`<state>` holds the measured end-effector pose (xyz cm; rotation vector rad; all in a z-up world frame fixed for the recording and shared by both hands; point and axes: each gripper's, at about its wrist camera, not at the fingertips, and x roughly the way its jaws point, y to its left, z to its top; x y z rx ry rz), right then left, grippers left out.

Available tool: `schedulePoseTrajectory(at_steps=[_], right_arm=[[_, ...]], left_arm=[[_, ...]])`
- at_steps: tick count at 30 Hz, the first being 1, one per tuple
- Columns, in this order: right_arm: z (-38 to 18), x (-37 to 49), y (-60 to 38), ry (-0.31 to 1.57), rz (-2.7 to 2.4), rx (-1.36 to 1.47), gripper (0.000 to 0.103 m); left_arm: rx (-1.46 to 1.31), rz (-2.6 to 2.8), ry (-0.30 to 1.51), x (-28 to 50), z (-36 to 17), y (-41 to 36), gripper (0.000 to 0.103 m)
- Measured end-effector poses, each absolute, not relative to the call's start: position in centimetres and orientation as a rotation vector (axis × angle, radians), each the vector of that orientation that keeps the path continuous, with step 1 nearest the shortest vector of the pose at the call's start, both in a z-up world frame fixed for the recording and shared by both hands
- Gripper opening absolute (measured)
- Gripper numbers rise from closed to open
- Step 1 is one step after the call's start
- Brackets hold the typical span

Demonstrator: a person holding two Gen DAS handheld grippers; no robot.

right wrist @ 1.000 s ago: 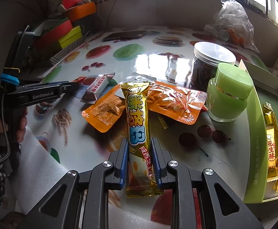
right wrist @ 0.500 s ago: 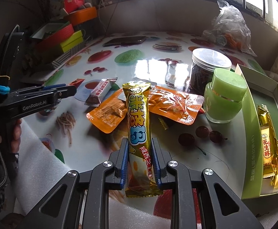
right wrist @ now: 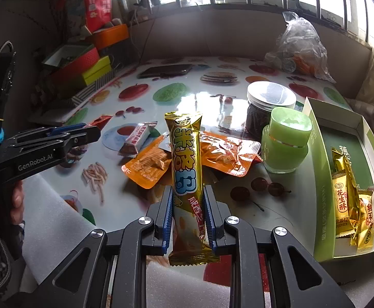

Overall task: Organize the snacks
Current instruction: 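Lift and carry the red packet and yellow stick snack over the green box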

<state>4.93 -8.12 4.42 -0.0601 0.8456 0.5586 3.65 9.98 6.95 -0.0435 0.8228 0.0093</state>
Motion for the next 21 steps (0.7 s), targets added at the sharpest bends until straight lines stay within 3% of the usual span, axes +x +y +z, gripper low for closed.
schedulePoseTrajectory(at_steps=[11,21], right_arm=[[5.9,4.2,-10.3,0.817,0.519,-0.029,0.021],[6.0,3.8,-11.9,0.810,0.492,0.006,0.021]], left_arm=[[-0.027,-0.032,0.781,2.9,8.7,7.7,0.030],[-0.094,-0.009,0.845,3.1,7.0,8.8,0.031]])
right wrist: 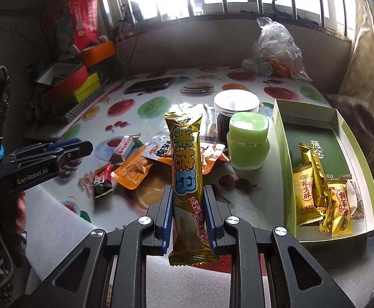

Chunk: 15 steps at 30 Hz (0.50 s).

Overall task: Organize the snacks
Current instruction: 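Lift and carry the red packet and yellow stick snack over the green box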

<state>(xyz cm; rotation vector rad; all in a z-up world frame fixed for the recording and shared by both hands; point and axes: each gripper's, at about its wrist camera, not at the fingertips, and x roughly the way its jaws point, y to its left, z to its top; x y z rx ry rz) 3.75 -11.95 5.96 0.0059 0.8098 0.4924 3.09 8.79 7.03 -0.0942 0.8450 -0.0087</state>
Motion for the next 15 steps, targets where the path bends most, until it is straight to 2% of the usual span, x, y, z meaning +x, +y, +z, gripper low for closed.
schedulePoseTrajectory(at_steps=[2,3,4,15], right_arm=[[5.8,3.8,-12.1,0.813,0.490,0.014,0.021],[5.7,3.8,-12.1,0.814,0.491,0.018,0.021],[5.6,3.8,-12.1,0.815,0.491,0.019,0.021],[4.7,4.1,-12.3,0.832,0.497,0.032,0.021]], left_arm=[[-0.122,0.000,0.864,3.3,6.3,9.3,0.038],[-0.132,0.003,0.874,3.3,6.0,9.4,0.047],[-0.137,0.007,0.881,3.4,5.7,9.5,0.050],[-0.154,0.046,0.999,4.0,2.1,8.3,0.050]])
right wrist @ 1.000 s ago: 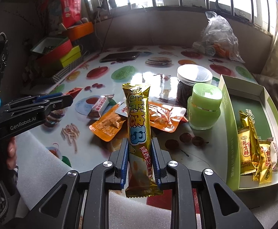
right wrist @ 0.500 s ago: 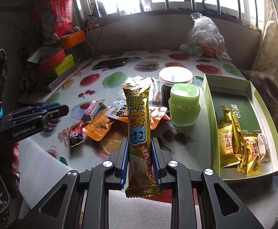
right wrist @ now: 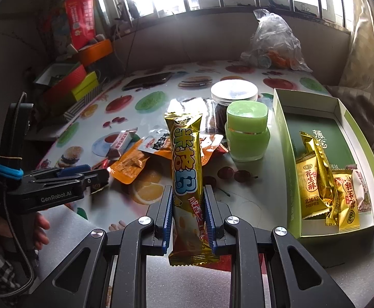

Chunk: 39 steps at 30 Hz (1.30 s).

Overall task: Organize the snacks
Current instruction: 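Lift and carry the red packet and yellow stick snack over the green box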

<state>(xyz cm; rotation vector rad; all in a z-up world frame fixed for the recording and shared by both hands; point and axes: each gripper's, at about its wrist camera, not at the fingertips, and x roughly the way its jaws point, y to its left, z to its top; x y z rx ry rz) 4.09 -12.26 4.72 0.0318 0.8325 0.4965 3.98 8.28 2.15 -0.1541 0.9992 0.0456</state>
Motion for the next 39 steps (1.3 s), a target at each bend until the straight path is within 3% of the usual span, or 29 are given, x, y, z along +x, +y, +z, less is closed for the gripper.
schedulePoseTrajectory(at_steps=[11,15,20,39], right_arm=[[4.4,4.1,-12.2,0.840,0.497,0.036,0.021],[4.3,4.1,-12.1,0.840,0.497,0.036,0.021],[4.4,4.1,-12.1,0.837,0.496,0.037,0.021],[6.5,3.1,-13.0,0.793,0.467,0.040,0.021]], left_arm=[[-0.112,0.086,0.998,3.9,1.7,8.2,0.050],[-0.119,0.087,0.995,3.9,1.8,8.4,0.031],[-0.128,0.088,0.987,3.6,1.9,8.7,0.027],[-0.100,0.007,0.875,2.7,6.8,6.0,0.026]])
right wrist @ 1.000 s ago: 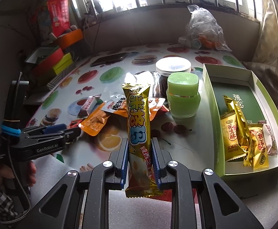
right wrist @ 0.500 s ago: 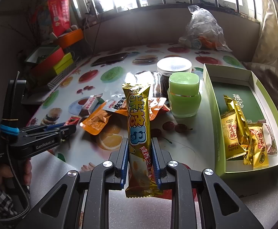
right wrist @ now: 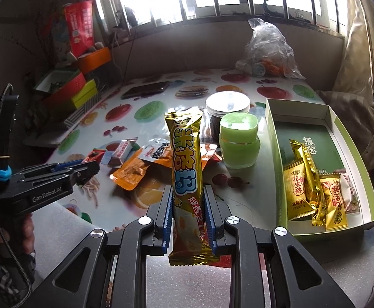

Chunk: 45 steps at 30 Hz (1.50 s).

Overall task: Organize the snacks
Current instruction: 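Lift and carry the red packet and yellow stick snack over the green box, then lower both snacks into the box and open both grippers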

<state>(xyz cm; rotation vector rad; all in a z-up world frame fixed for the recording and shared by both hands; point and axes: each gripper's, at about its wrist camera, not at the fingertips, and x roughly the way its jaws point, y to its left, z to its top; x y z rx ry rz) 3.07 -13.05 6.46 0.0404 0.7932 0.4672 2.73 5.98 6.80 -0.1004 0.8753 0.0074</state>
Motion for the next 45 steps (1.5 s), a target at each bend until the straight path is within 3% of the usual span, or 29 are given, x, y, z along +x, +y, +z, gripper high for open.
schedulePoseTrajectory(at_steps=[24,45], right_arm=[[9.0,3.1,-20.5,0.735,0.297,0.109,0.021],[6.3,6.2,-28.3,0.816,0.103,0.159,0.021]], left_arm=[[-0.047,-0.223,0.777,5.0,11.5,-3.2,0.026],[-0.062,-0.400,0.864,9.6,9.8,-12.0,0.026]])
